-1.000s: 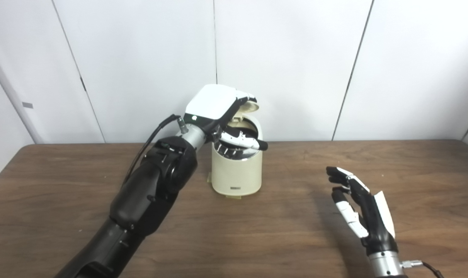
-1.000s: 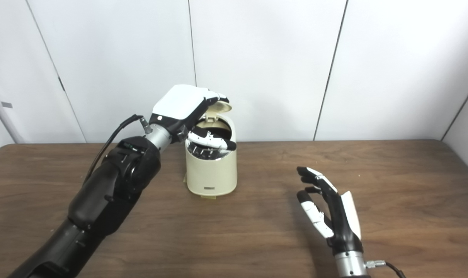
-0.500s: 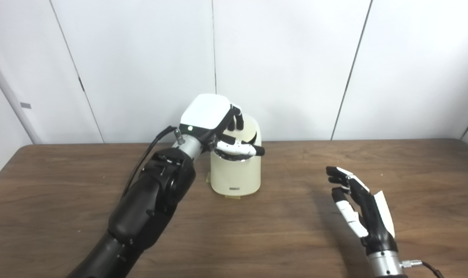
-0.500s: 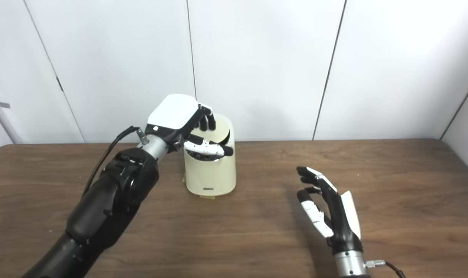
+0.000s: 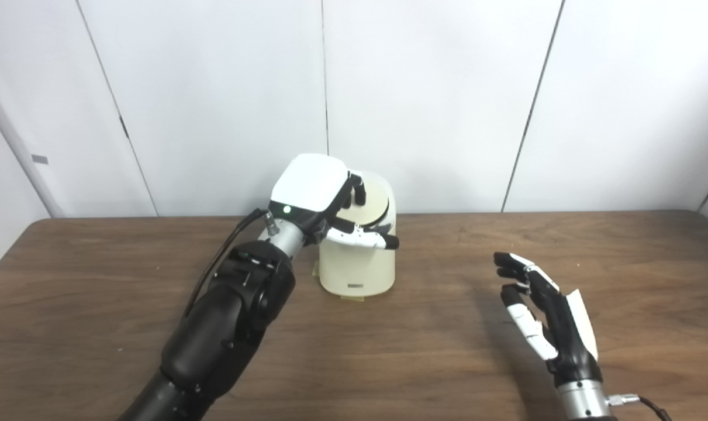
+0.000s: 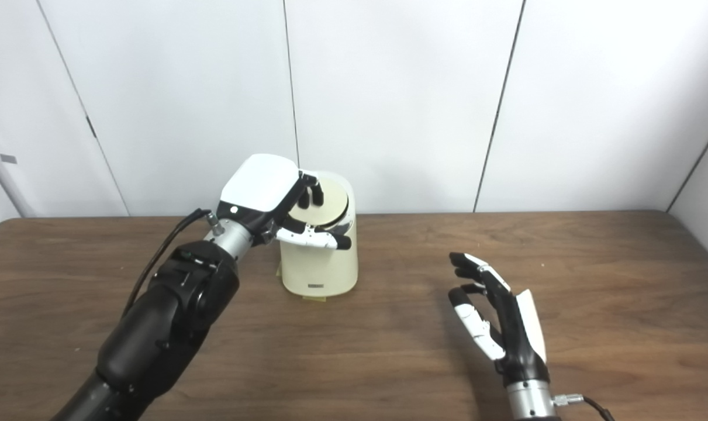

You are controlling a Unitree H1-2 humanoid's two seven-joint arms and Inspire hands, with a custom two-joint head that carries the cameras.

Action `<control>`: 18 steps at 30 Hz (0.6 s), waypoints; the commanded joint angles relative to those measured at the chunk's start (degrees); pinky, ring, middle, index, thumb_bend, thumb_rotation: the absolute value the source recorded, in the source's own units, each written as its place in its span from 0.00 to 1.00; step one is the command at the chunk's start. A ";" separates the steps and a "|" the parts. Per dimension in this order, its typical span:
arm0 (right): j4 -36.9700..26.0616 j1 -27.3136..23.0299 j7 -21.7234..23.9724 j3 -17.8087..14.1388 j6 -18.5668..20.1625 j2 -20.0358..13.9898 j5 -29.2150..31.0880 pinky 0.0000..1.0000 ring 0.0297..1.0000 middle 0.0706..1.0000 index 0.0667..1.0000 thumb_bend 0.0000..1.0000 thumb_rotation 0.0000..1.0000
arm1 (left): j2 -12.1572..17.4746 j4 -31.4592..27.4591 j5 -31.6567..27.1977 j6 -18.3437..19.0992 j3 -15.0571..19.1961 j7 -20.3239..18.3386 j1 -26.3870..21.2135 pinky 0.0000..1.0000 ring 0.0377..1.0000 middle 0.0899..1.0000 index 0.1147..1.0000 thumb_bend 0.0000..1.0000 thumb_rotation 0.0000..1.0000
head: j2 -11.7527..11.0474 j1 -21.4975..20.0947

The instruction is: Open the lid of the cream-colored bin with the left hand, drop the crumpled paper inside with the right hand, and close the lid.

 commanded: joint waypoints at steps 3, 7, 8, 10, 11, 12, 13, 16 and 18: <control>-0.73 0.86 0.17 0.08 -0.68 0.63 1.11 0.67 0.76 0.78 0.76 0.49 0.90 | 0.29 -1.65 0.66 0.19 0.57 0.06 -1.37 0.87 0.64 0.51 0.58 1.00 0.84 | 0.42 -0.21; -1.42 1.04 0.30 0.02 -0.25 0.84 0.99 0.66 0.75 0.77 0.76 0.49 0.90 | 0.57 -1.38 0.43 -0.29 0.42 0.27 -0.92 0.87 0.65 0.52 0.58 1.00 0.84 | 0.74 -0.41; -1.53 1.09 0.36 0.02 -0.26 0.89 1.07 0.66 0.76 0.77 0.76 0.49 0.89 | 0.60 -1.41 0.36 -0.35 0.43 0.28 -0.81 0.87 0.65 0.51 0.58 1.00 0.83 | 0.82 -0.45; -1.99 1.30 0.50 -0.03 0.13 1.15 1.37 0.66 0.76 0.78 0.76 0.49 0.89 | 0.67 -1.53 -0.05 -0.73 0.48 0.47 -0.46 0.87 0.65 0.52 0.58 1.00 0.83 | 1.05 -0.73; -2.17 1.39 0.54 -0.07 0.33 1.28 1.58 0.66 0.76 0.77 0.76 0.50 0.89 | 0.66 -1.46 -0.11 -0.96 0.46 0.75 -0.30 0.87 0.65 0.51 0.58 1.00 0.84 | 1.06 -0.78; -2.35 1.48 0.61 -0.07 0.45 1.40 1.87 0.66 0.75 0.77 0.76 0.50 0.88 | 0.65 -1.36 -0.08 -1.19 0.44 1.05 -0.13 0.87 0.64 0.51 0.58 1.00 0.84 | 1.16 -0.96; -2.58 1.60 0.78 -0.08 0.68 1.54 2.36 0.66 0.75 0.78 0.76 0.50 0.88 | 0.63 -1.25 -0.06 -1.38 0.44 1.28 0.01 0.87 0.64 0.51 0.58 1.00 0.85 | 1.21 -1.08; -3.34 1.94 0.96 -0.06 1.26 1.89 2.70 0.67 0.76 0.78 0.76 0.51 0.86 | 0.48 -0.35 -0.13 -1.74 0.44 1.79 0.30 0.87 0.66 0.51 0.58 1.00 0.86 | 1.52 -1.38; -3.73 2.08 0.84 -0.02 1.42 2.02 2.20 0.66 0.75 0.77 0.76 0.51 0.88 | 0.40 0.48 -0.24 -2.01 0.35 2.21 0.40 0.87 0.67 0.50 0.59 1.00 0.83 | 1.64 -1.46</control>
